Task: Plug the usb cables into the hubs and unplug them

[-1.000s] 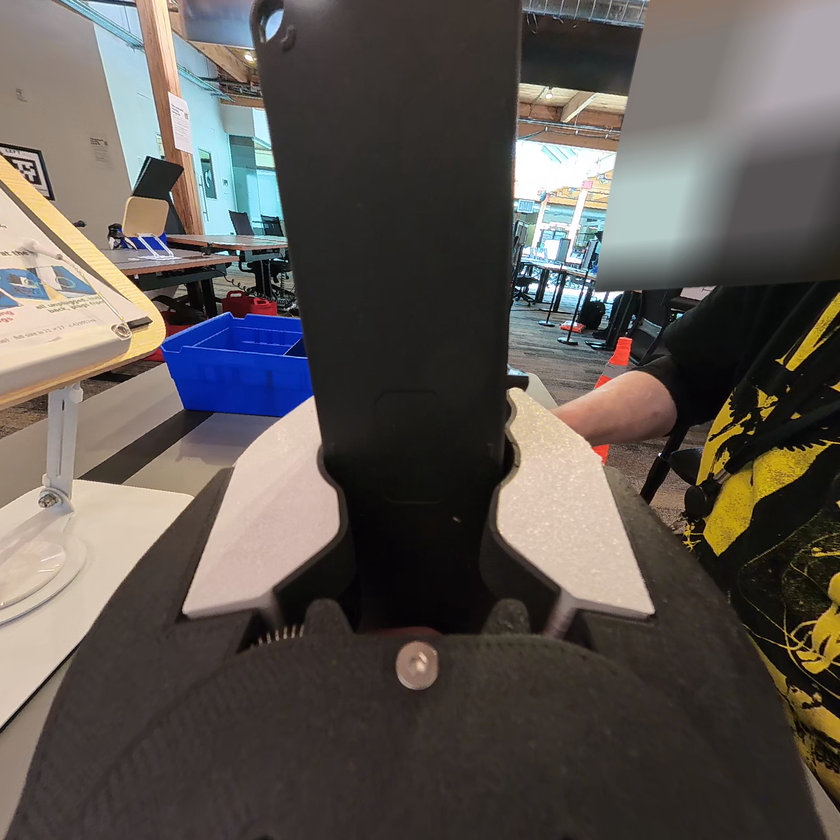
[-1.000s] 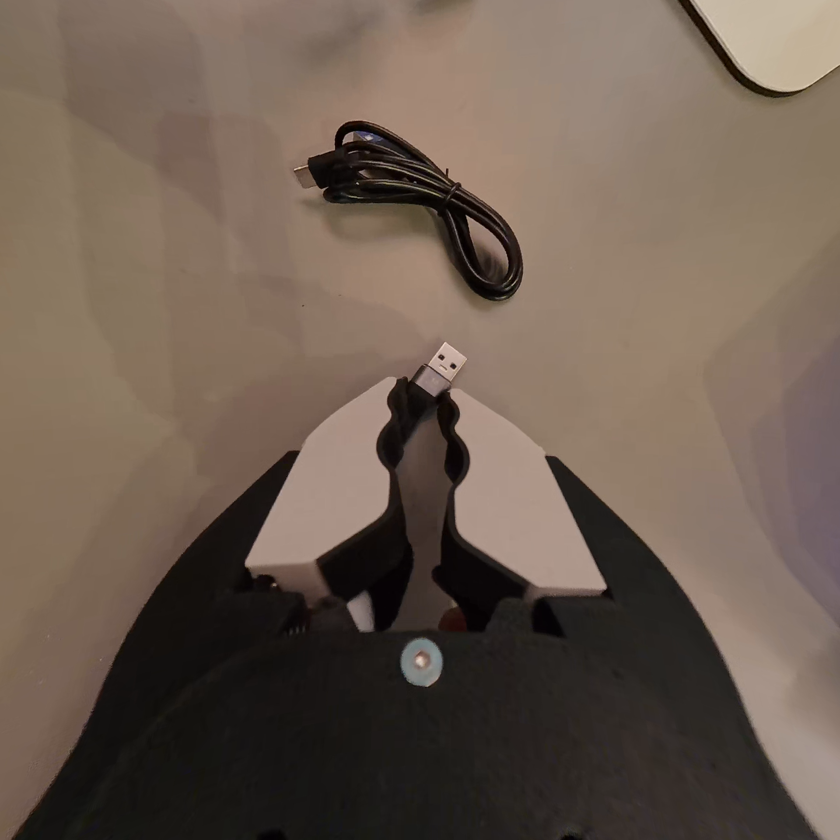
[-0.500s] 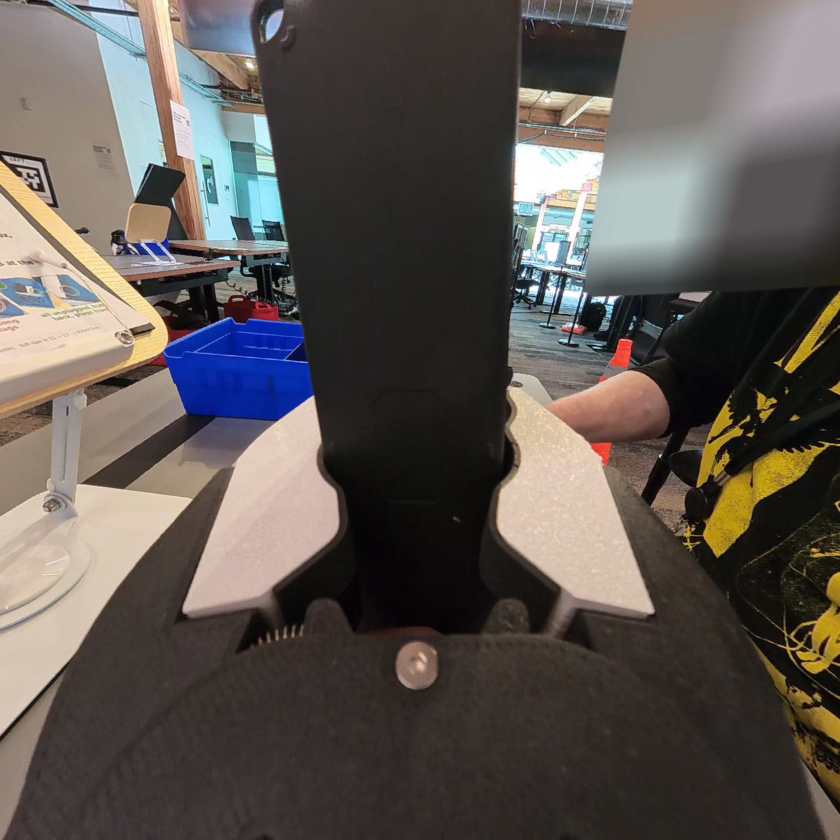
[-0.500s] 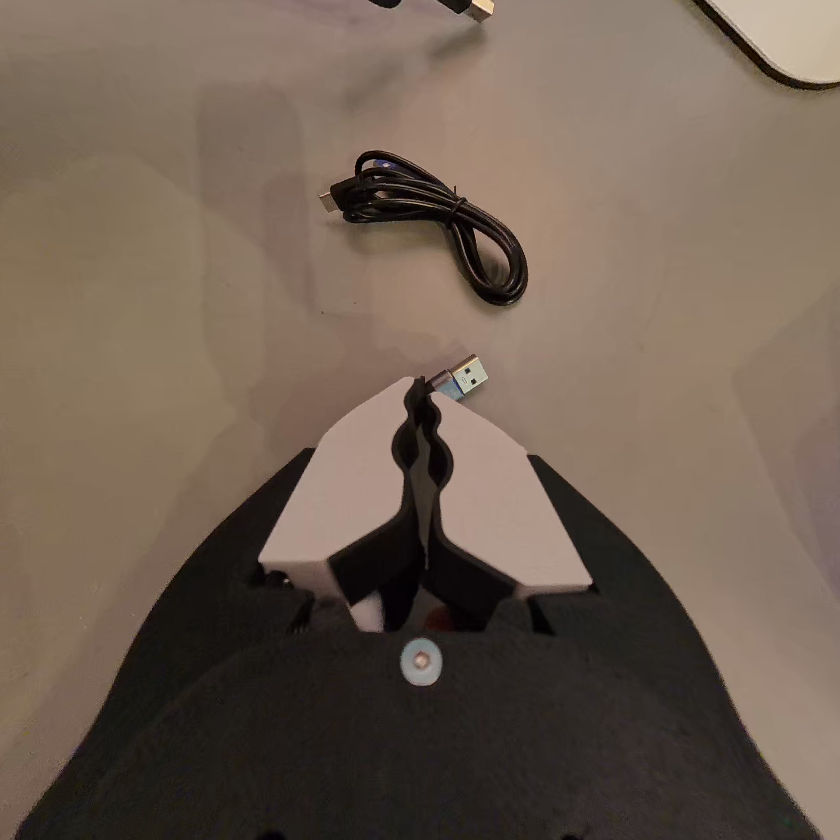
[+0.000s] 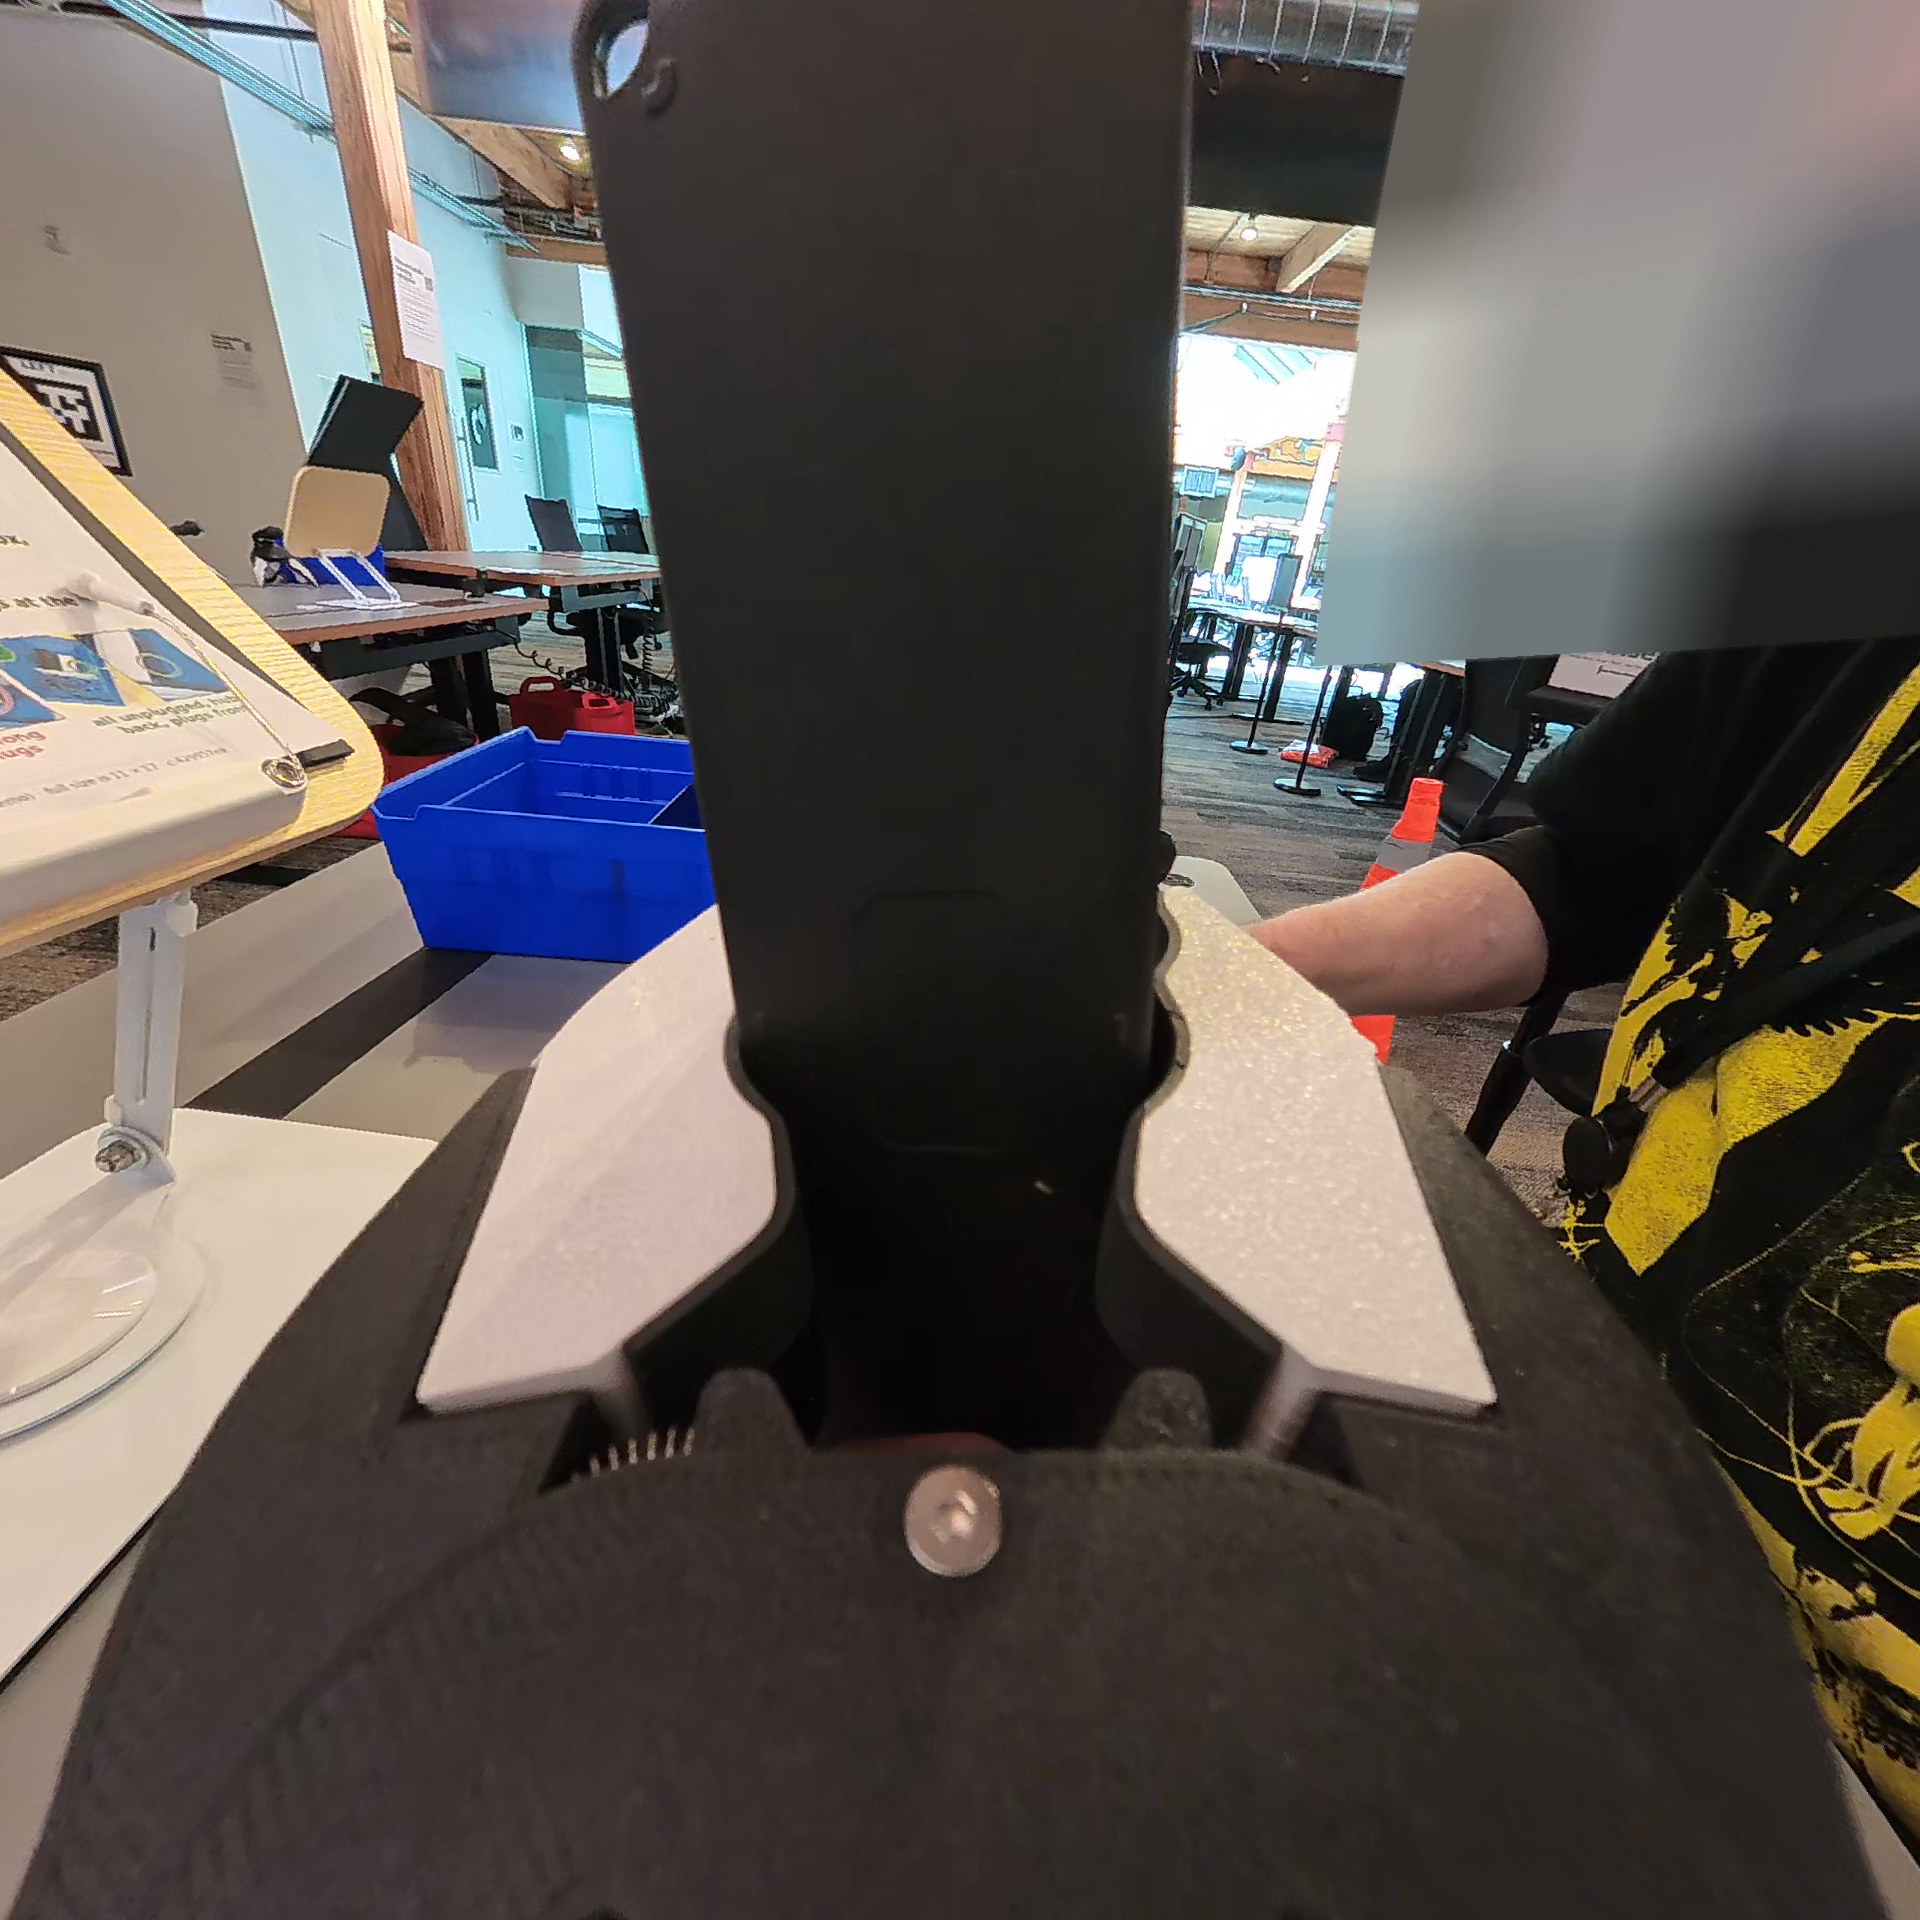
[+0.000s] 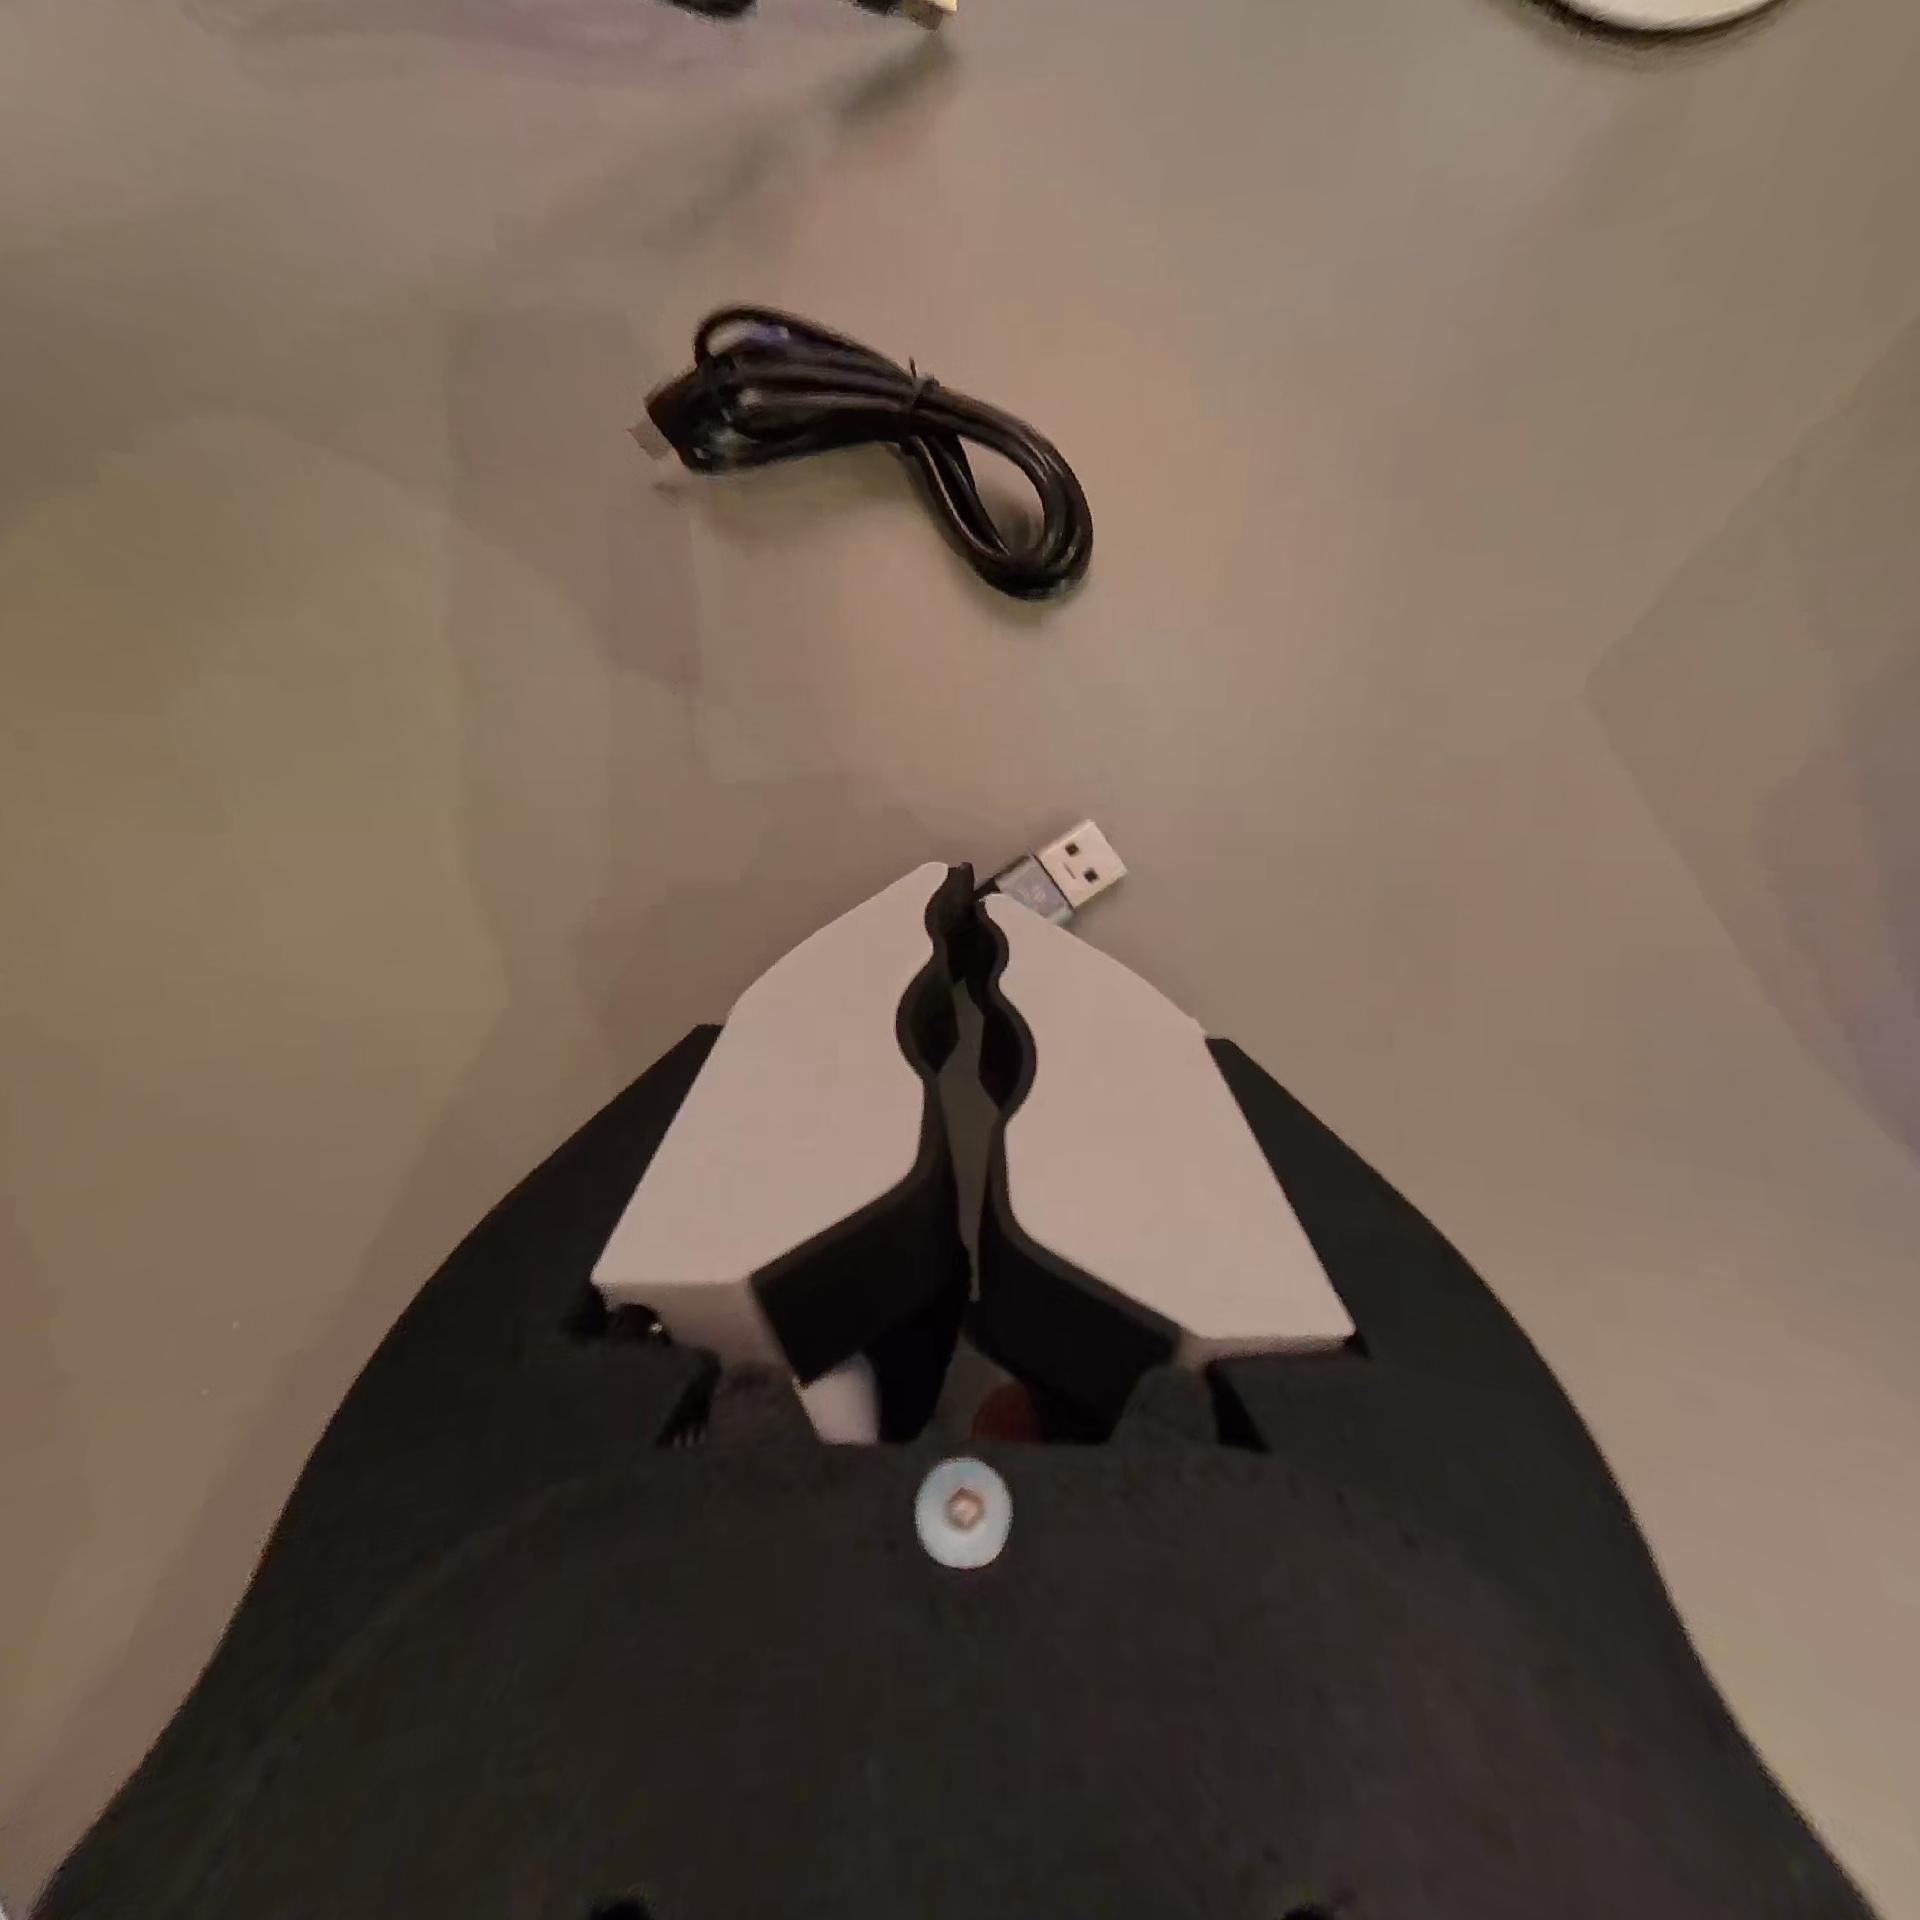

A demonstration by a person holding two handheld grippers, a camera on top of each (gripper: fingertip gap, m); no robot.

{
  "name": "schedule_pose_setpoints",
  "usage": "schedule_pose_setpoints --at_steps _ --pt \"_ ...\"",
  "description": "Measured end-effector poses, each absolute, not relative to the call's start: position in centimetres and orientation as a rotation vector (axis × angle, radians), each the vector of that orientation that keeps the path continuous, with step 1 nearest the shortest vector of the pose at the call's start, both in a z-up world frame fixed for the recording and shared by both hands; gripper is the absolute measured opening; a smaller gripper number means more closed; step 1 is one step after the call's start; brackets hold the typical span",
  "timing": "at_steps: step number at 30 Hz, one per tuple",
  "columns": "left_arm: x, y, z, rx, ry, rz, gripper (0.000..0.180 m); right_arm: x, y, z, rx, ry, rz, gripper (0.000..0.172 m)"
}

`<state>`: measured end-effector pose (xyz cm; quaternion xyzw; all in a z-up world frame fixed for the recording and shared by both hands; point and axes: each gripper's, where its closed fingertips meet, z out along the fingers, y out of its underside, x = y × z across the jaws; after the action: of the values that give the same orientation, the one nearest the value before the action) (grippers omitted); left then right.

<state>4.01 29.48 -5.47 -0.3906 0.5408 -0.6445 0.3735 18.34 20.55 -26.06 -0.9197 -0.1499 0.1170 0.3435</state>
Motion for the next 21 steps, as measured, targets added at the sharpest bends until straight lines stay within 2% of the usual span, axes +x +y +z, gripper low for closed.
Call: schedule_pose_setpoints --at_steps 11,15,21 --pt "4.1 29.4 -5.6 -1.001 1.390 -1.647 0.068 19.3 19.9 -25.6 -2.400 -0.370 0.296 0.000" --pt "4.1 29.4 -5.5 -1.000 1.388 -1.652 0.068 19.8 19.3 -26.1 -2.459 -0.323 0.286 0.032" --pt "4.3 29.2 -5.6 -0.999 1.398 -1.648 0.068 19.4 20.2 -26.8 -2.482 -0.333 0.135 0.047"
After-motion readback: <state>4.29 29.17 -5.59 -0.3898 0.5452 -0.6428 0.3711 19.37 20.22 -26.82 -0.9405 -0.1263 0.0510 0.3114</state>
